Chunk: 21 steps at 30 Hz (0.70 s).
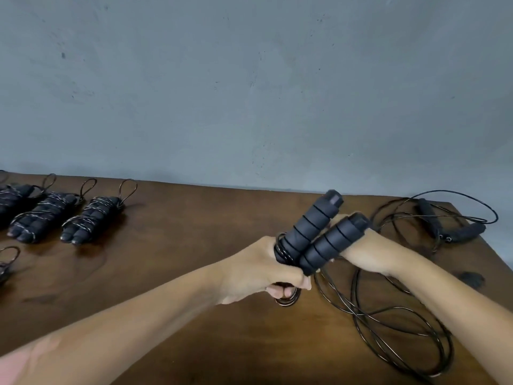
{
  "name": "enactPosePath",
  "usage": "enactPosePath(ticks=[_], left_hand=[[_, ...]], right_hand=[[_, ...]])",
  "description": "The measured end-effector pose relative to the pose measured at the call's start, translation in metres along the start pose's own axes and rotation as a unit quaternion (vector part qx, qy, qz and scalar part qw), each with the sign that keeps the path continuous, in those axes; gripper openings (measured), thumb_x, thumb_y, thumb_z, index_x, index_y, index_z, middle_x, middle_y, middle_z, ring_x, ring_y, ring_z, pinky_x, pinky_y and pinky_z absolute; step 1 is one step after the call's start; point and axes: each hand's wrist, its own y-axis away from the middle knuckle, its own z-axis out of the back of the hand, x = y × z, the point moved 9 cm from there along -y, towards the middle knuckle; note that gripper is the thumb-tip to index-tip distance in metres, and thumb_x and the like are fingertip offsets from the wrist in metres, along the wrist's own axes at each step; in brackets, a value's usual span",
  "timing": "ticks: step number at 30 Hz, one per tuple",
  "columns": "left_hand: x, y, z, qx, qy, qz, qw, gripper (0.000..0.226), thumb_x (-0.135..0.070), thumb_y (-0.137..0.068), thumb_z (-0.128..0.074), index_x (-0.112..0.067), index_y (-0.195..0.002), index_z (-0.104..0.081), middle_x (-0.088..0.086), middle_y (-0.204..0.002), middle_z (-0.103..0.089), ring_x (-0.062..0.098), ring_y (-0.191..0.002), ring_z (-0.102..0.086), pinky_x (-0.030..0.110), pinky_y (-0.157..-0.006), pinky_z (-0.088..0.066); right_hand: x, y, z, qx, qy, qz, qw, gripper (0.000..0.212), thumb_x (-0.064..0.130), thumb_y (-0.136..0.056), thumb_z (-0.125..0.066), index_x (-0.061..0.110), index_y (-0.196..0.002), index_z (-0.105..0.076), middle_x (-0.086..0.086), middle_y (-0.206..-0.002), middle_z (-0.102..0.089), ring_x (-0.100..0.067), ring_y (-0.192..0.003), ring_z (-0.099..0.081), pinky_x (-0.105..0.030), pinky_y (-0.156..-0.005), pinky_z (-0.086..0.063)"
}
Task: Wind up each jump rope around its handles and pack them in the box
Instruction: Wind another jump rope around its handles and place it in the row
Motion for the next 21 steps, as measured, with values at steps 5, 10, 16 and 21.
enactPosePath(ticks=[5, 10, 16, 21], left_hand=[[0.0, 0.001, 0.03, -0.077, 0.105, -0.026, 0.991, 0.013, 0.002, -0.096, -0.063, -0.001, -0.108, -0.067, 0.013, -0.092, -0.065, 0.015, -0.062, -0.051, 0.024, -0.054, -0.03], [0.01, -0.001, 0.048, -0.127, 0.141, -0.03, 0.981, 0.008, -0.004, -0.099, -0.062, 0.002, -0.1, -0.066, 0.019, -0.094, -0.064, 0.017, -0.06, -0.048, 0.023, -0.053, -0.034], [0.022, -0.007, 0.062, -0.175, 0.18, -0.023, 0.968, 0.026, -0.007, -0.098, -0.065, 0.008, -0.119, -0.062, 0.017, -0.09, -0.065, 0.02, -0.061, -0.047, 0.023, -0.05, -0.036], [0.032, -0.008, 0.071, -0.206, 0.147, 0.005, 0.967, 0.017, -0.013, -0.097, -0.071, -0.001, -0.106, -0.063, 0.011, -0.076, -0.065, 0.017, -0.052, -0.044, 0.024, -0.053, -0.038]], right_hand=[[0.001, 0.009, -0.017, -0.039, -0.108, 0.026, 0.993, 0.022, 0.013, -0.103, -0.058, 0.028, -0.099, -0.073, 0.002, -0.08, -0.074, -0.018, -0.06, -0.054, -0.022, -0.063, -0.046], [0.006, 0.019, -0.025, -0.069, -0.042, -0.003, 0.997, 0.014, 0.025, -0.103, -0.057, 0.027, -0.106, -0.071, 0.011, -0.093, -0.076, -0.013, -0.052, -0.053, -0.04, -0.079, -0.057], [0.017, 0.034, -0.03, -0.087, 0.027, -0.031, 0.995, 0.013, 0.025, -0.102, -0.059, 0.031, -0.104, -0.07, 0.015, -0.083, -0.072, 0.0, -0.051, -0.057, -0.014, -0.056, -0.04], [0.025, 0.049, -0.016, -0.121, 0.102, -0.057, 0.986, 0.01, 0.034, -0.098, -0.062, 0.037, -0.097, -0.071, 0.02, -0.074, -0.07, -0.003, -0.066, -0.065, -0.023, -0.065, -0.051]])
